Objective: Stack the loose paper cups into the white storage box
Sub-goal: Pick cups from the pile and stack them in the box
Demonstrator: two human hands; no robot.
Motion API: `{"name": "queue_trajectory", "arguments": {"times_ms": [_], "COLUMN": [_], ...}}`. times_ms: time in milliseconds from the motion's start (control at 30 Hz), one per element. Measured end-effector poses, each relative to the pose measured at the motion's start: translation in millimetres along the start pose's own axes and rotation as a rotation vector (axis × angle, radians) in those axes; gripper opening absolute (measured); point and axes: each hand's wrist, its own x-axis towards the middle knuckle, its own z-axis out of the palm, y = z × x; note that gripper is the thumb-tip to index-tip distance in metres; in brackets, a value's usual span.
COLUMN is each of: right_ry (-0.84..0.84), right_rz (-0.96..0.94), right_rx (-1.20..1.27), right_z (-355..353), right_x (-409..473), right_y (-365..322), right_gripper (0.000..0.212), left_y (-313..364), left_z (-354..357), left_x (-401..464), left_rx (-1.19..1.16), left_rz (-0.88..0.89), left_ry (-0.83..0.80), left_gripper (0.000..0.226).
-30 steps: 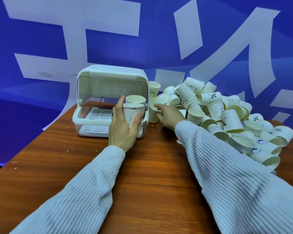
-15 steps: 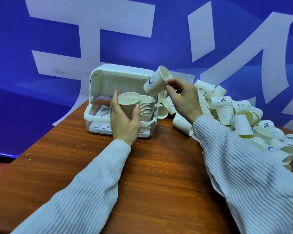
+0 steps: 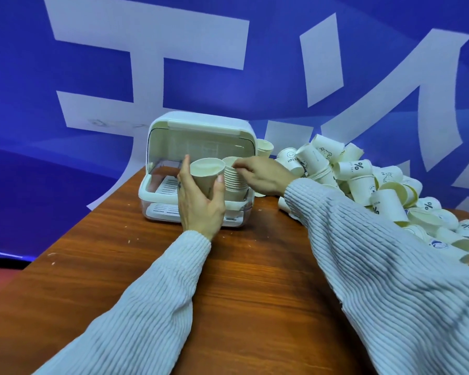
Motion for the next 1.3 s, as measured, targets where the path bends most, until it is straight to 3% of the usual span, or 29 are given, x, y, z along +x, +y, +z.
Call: {"name": "queue_trajectory", "arguments": {"times_ms": [67, 133, 233, 400, 567, 700, 833, 967, 1133, 1233, 1300], "right_ry": [-0.060, -0.081, 0.043, 0.386, 0.422, 0.403, 0.360, 0.302, -0.095, -0.272, -0.234], "right_rz": [0.003, 0.010, 0.050, 0.106, 0.123, 0.134, 0.186, 0.303, 0.383, 0.328, 0.310], "right_rx": [-0.149, -0.248, -0.176, 0.058, 0.132, 0.125, 0.091, 0.063, 0.004, -0.249, -0.355], "right_z": [10, 16, 11, -5, -8, -2, 4, 9, 13, 28, 39], "right_x": [-2, -5, -5, -12, -30, -47, -60, -68, -83, -91, -94], "right_y": [0, 1, 5, 17, 30, 44, 63, 82, 94, 101, 107], "right_gripper": [0.030, 0.058, 0.077, 0.060, 0.049, 0.043, 0.042, 0.041, 0.068, 0.055, 0.042], "left_y": [0, 3, 14, 41, 46, 39, 23, 11, 15, 15, 18], "left_z": [0, 1, 1, 4, 20, 31, 33, 35, 41, 40, 42], "left_x": [0, 1, 4, 40, 68, 68, 63, 57, 52, 36, 15], "left_rx": [0.012, 0.042, 0.010, -0.066, 0.057, 0.229, 0.555, 0.572, 0.629, 0.524, 0.377], "left_rz": [-0.003, -0.019, -0.007, 0.058, 0.208, 0.171, 0.141, 0.113, 0.097, 0.184, 0.313], "left_ry": [0.003, 0.004, 0.024, 0.029, -0.052, -0.283, -0.464, -0.467, -0.479, -0.311, -0.208], "left_gripper": [0.074, 0.071, 0.070, 0.074, 0.062, 0.069, 0.072, 0.059, 0.055, 0.054, 0.047]}}
